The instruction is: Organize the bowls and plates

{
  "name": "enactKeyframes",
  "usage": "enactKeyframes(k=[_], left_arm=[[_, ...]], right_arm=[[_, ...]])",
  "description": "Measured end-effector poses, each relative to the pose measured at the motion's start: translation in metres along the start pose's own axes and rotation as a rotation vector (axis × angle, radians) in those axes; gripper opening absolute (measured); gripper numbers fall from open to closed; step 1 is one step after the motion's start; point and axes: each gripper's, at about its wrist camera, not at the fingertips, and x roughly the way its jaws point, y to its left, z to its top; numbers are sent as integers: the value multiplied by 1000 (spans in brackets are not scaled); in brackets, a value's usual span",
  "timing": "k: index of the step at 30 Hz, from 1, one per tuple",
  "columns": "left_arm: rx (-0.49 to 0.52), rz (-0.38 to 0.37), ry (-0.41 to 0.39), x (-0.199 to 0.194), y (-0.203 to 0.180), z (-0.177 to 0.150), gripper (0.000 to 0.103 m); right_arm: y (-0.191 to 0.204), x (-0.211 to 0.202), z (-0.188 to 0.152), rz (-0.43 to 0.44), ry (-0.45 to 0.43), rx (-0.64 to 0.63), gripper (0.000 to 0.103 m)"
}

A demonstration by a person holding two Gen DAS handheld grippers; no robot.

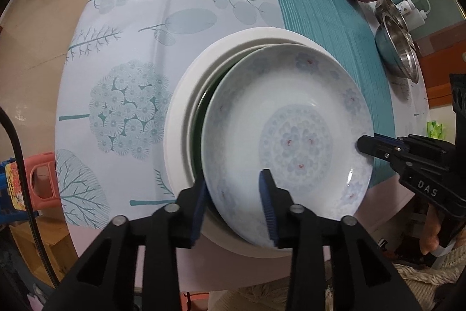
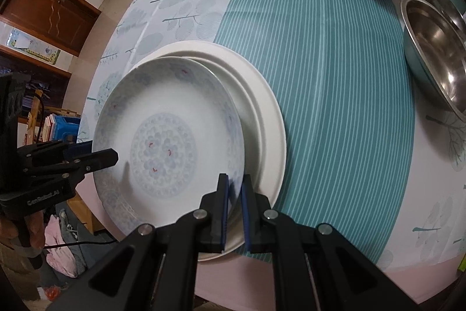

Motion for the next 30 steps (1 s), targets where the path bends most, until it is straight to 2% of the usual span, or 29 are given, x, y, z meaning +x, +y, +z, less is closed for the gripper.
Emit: enactKeyframes(k=[1,2,4,8,14,16,18,25,30], left_arm=[[9,8,-1,-1,-2,1,45],[24,25,-13,-4,-5,2,62],[54,74,-64,-14,-11,4,74],[90,113,-101,-26,-20,11,74],[72,115,-114,-30,-20,14,75],[65,108,-118,-31,-22,12,75],[62,99,-122,-34,-22,8,75],[68,75,-156,-51,-43,1,75],[104,52,-201,-69,-76,1,75]], right_arm=[[2,0,1,-7,0,-5,8],[3,-1,1,-15,-4,-12,8],[3,-1,1,-22,-3,-16,9],[6,-2,2,-40,0,-32,10],[7,-8,0,-51,-21,-30,12],[6,-13,-2,-45,-32,-30,22],[5,-18,-4,-41,-48,-30,27],[1,-36,-15,-25,-80,-30,27],[-10,-57,-32,-25,-126,-12,27]])
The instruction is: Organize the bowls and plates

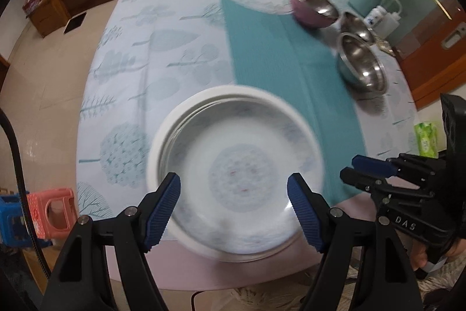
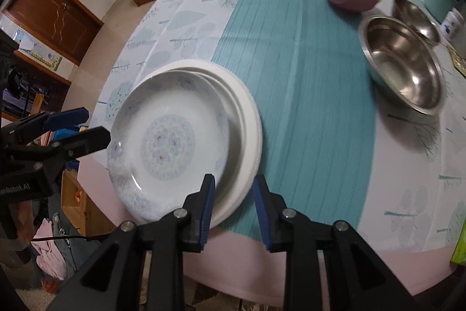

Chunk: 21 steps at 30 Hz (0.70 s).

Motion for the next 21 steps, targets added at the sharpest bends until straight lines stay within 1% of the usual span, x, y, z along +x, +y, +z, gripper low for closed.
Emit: enactKeyframes(k=[7,13,18,21], left_arm=[[82,-34,-51,-19,-58,7,75],[146,-87,-102,-28,-112,15,75],[178,-117,-118,-27,-147,31,75],[182,-127,-122,-22,-161,49,75]], right_arm=[[-33,-49,-28,-29,-98,59,27],[-71,-85,-51,-75,-169,132,27],[-106,-105,-65,-97,-207,228,27],[-123,-111,-65,-113,-221,266,27]])
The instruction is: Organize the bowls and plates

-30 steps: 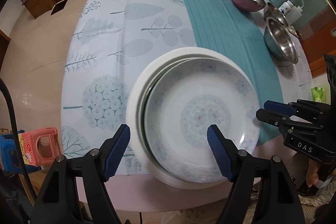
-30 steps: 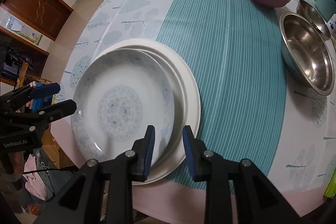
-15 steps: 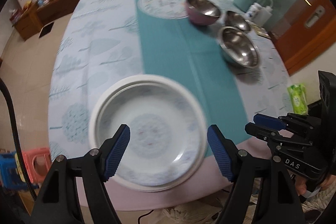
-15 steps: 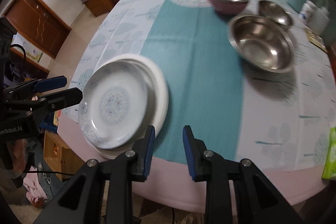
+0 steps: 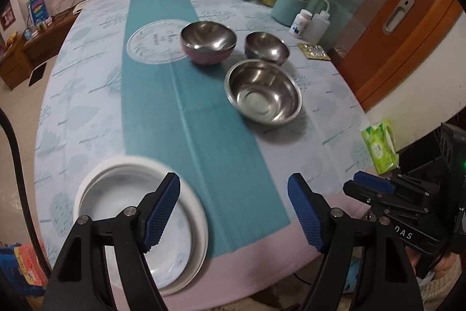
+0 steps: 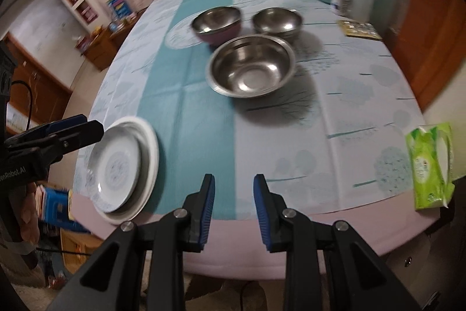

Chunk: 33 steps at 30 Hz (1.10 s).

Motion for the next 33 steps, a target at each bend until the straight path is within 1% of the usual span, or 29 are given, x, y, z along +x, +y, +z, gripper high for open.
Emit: enactKeyframes(k=[7,9,14,19,22,25,30,33], left_arm=[[-17,-22,7,29,-4,51,75],[-23,-15,11,37,-3,65,75],[-28,15,-10,55,5,98,75],[-47,30,-22,69,10,120,75],[-42,54,-28,80,11,131,75],[-33,61,-21,95,13,138,75],[-20,57,19,122,14,145,75],[-11,61,46,142,15,148,75]], right_arm=[[-35,-7,38,-38,-50,86,27],[-42,-13,52,-58,-78,100,27],[-55,-26,86,-83,-139,135,27],[-63,-30,116,-120,-183,142,27],[-65,-20,126,-125,-169,147,28],[-67,0,135,-121,-129,157,28],[-69,39,142,-157,-50,160,28],[-70,56,146,-166,-17,165,28]])
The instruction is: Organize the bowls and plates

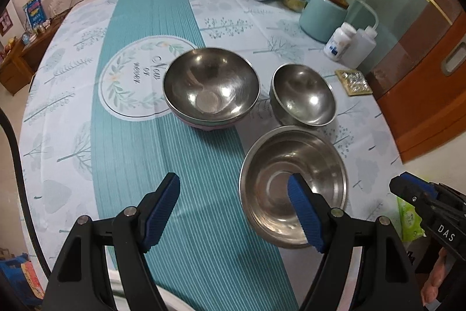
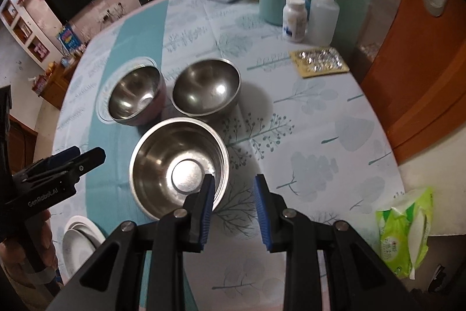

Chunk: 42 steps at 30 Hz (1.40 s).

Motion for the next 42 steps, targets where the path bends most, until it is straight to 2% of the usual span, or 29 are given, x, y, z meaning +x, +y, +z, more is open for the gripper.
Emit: enactKeyframes(k=[5,11,18,21,22,24,26,27,29,32,42], left_arm=[[7,7,50,33,4,4,75],[-12,9,123,70,13,3,75],[-36,34,130,84,16,-4,75],[-40,38,117,88,13,-7,64],[-47,29,115,88,13,-8,57],[-66,-5,116,89,9,-8,42],[-77,-44,129,92,4,-10,16],[-79,-62,132,92,1,-11,10],[-78,-42,135,90,-7,-14,10],[-71,-20,133,83,-15,-19,10],[-104,-57,144,25,-22,-58,9]], right_arm=[[-2,28,4,-11,56,30,28],[-2,55,4,16,108,50,28],[-4,87,10,63,158,43,28],[-6,100,13,85,179,30,28],[-6,104,13,92,184,17,27],[-8,110,14,105,193,-4,27],[-9,112,13,122,198,-19,26],[-9,112,13,134,197,-27,22],[-6,112,13,179,206,-45,10],[-3,109,11,158,214,-74,10],[2,58,-8,233,214,-166,10]])
